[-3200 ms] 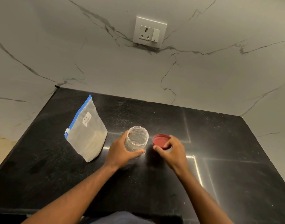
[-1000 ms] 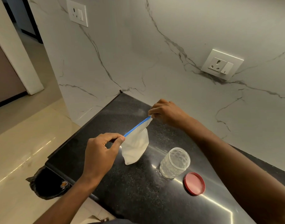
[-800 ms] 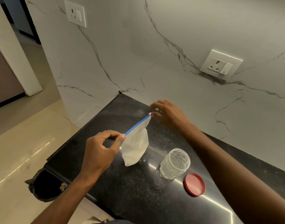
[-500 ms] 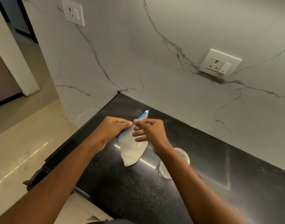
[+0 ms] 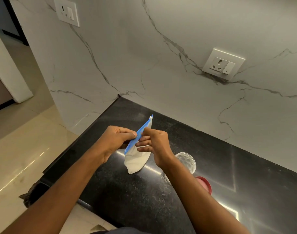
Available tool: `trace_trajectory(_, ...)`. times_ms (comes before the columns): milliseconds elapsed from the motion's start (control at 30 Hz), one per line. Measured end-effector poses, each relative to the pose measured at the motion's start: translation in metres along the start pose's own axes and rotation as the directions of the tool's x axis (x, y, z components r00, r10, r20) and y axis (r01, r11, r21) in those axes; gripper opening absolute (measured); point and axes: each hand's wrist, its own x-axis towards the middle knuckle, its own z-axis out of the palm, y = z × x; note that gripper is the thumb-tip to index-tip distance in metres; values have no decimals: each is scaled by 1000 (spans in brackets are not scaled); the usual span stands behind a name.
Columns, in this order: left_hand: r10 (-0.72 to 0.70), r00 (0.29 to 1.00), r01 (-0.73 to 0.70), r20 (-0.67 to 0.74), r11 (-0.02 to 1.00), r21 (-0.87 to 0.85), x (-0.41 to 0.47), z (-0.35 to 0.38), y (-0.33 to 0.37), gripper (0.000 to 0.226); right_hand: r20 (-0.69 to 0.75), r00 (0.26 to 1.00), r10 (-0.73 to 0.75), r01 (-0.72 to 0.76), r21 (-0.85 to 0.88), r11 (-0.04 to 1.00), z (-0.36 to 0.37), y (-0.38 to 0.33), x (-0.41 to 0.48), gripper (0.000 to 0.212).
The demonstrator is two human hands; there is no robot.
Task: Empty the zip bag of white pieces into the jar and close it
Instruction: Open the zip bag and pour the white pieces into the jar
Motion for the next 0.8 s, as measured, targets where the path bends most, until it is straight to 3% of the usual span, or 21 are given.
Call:
trace_trajectory(67, 110, 992, -98, -58, 980, 172, 2, -2, -1, 13, -11, 1000, -24, 24, -22, 999, -3, 1, -2, 21)
trace_trajectory(200, 410, 892, -254, -192, 804, 539, 7, -15, 3, 7, -23, 998, -60, 58, -62, 996, -20, 2, -10, 28)
trace_trajectory(400, 568, 814, -271, -122, 557, 785, 1, -16, 18, 6, -16, 992, -124, 121, -132, 984, -34, 3, -21, 19)
trace_trajectory(467, 537, 840, -283, -74, 550, 786, -5, -6, 32, 6, 8, 989, -147, 146, -164, 976, -32, 3, -23, 17)
trace_trajectory(667, 210, 969, -236, 127, 646, 726, 2, 40, 69, 55, 38, 969, -246, 246, -288, 925, -22, 2, -28, 21)
trace_trajectory(800, 166, 984, -160, 70, 624, 765, 19, 53, 69, 48, 34, 959, -283, 278, -327, 903, -20, 6, -31, 18)
